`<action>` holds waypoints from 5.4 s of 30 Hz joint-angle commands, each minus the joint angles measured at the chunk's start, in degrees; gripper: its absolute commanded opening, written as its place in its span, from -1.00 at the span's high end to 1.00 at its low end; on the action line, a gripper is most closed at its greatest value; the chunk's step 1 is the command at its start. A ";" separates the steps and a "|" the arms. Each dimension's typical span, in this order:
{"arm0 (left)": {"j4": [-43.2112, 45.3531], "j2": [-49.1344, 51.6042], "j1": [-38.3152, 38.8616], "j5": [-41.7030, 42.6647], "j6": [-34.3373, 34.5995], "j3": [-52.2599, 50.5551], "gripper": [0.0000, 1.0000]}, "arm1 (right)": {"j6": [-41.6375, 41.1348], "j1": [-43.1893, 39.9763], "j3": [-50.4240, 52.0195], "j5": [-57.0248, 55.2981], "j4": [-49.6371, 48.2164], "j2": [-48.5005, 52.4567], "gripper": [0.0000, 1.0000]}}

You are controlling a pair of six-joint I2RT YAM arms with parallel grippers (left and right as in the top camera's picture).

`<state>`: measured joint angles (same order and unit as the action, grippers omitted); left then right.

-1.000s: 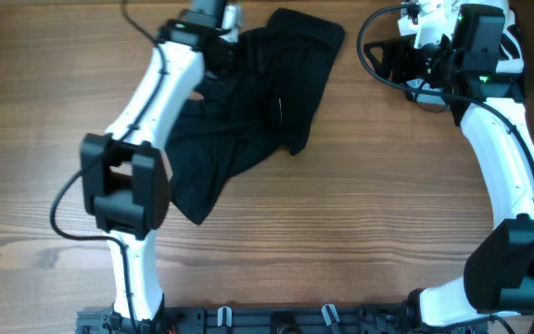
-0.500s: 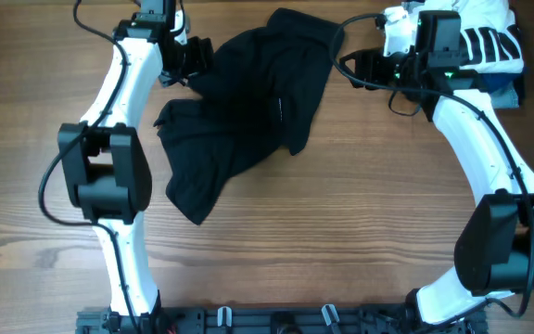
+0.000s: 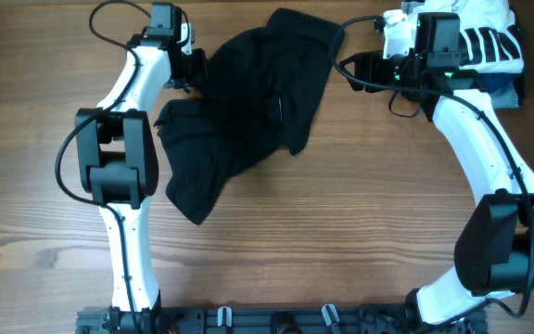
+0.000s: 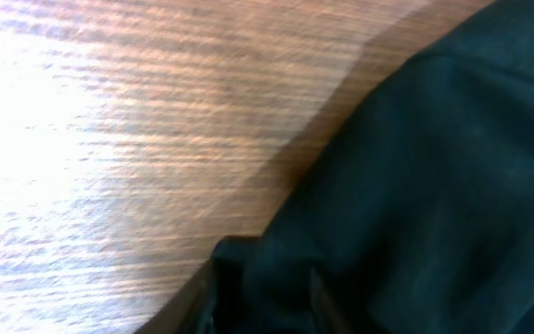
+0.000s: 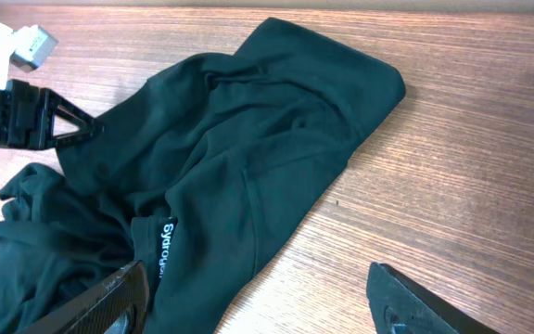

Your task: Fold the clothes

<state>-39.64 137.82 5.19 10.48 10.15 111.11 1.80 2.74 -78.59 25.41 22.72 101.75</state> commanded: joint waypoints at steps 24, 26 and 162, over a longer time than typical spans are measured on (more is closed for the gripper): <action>-10.64 -33.20 1.29 -5.40 -0.76 0.33 0.92 | -6.56 18.53 -1.22 -6.27 -9.16 4.48 -0.50; -10.88 -33.27 2.75 -5.40 -0.76 0.33 0.92 | -7.10 21.07 -1.25 -6.08 -14.40 8.83 -0.50; -23.91 -50.14 17.57 -47.82 1.90 3.23 0.92 | 1.22 2.86 -25.88 -17.40 30.93 -7.91 0.92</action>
<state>-63.09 78.41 25.85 -35.73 7.90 114.37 1.85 5.89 -104.22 7.68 57.47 86.78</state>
